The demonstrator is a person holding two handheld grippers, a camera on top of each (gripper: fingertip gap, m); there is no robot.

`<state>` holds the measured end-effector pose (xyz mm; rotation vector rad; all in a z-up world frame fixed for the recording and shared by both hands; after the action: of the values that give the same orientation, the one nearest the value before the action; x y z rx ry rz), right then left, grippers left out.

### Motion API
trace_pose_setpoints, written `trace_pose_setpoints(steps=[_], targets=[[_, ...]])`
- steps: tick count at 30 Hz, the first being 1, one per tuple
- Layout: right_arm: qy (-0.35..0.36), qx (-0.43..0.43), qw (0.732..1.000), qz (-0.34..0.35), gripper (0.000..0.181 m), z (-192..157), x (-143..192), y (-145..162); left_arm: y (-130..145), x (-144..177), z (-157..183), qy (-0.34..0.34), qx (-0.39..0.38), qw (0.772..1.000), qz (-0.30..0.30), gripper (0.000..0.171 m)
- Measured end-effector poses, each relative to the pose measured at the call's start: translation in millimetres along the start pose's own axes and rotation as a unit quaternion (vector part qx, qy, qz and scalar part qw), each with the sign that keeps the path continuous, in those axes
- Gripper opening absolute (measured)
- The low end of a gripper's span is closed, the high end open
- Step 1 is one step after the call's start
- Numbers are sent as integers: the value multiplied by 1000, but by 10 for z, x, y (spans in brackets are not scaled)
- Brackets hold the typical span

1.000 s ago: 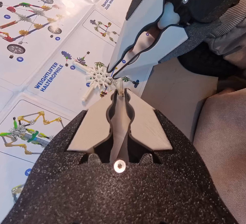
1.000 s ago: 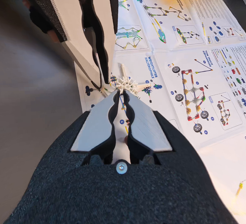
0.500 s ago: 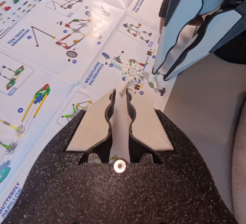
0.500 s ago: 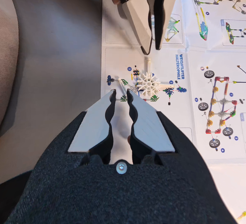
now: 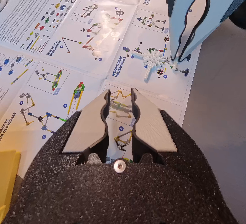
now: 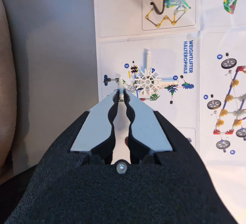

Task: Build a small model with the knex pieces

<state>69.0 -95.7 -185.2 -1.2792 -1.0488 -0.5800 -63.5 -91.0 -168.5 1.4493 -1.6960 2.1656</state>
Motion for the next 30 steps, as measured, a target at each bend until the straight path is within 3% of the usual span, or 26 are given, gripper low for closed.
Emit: trace_pose_setpoints(steps=[5, 12, 22, 26, 30], targets=[[43, -172, 981, 84, 6, 56, 107, -86, 60, -144, 102, 20, -47, 998, -20, 28], [109, -371, 904, 182, 5, 88, 170, -36, 0, -157, 218, -7, -60, 998, 16, 23], [159, -471, 838, 227, 5, 30, 31, -60, -27, -35, -33, -51, 42, 996, 53, 23], [186, -457, 847, 197, 6, 21, 24, -49, -28, -31, -43, -47, 49, 996, 57, 24], [169, -463, 850, 184, 6, -34, -33, -85, -26, -47, -16, -52, 34, 997, 51, 24]])
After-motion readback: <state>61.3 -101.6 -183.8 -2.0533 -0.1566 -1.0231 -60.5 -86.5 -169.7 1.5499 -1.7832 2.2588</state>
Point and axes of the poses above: each gripper's, where its closed fingertips meet, x back along the fingers, y out of its underside, z = x × y across the jaws, the point moved 3 cm from there along x, back along the fingers, and after that the axes turned 3 degrees about y, right-handed, at the moved point
